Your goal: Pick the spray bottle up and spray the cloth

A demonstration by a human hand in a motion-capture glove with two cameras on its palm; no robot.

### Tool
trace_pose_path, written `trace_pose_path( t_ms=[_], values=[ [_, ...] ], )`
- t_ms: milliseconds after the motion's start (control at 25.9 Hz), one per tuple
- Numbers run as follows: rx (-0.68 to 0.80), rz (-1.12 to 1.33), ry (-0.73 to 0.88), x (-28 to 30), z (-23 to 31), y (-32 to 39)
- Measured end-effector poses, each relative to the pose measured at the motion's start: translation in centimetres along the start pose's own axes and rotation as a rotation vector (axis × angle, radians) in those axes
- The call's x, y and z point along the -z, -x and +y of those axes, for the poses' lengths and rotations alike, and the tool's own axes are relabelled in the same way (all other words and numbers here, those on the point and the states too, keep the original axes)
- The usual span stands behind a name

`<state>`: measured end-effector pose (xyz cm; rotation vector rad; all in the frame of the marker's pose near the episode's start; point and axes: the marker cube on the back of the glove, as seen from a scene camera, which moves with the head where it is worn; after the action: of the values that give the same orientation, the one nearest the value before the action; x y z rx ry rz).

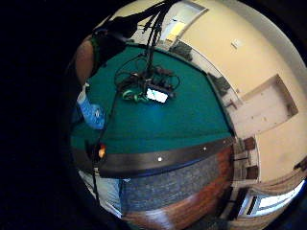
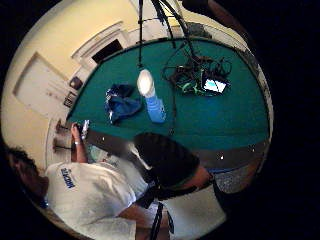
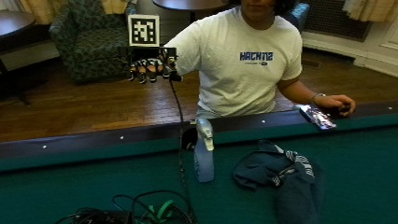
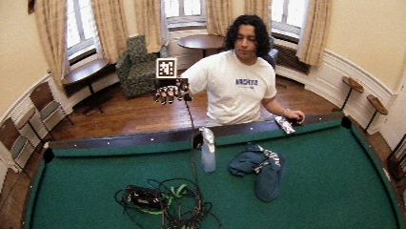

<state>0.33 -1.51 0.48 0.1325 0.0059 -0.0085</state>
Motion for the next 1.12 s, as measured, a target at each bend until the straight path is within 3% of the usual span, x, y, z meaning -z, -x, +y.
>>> trace_pose_path(
  t_ms=[347,656,848,1118],
  values=[
    [-0.012,-0.033,0.035,-1.2,0.2,0.6],
    [-0.035,-0.085,0.084,-6.0,2.9,1.3],
    [-0.025,-0.142,0.035,-9.5,3.8,2.1],
    [-0.034,-0.183,0.204,-12.2,6.4,2.4]
  ],
)
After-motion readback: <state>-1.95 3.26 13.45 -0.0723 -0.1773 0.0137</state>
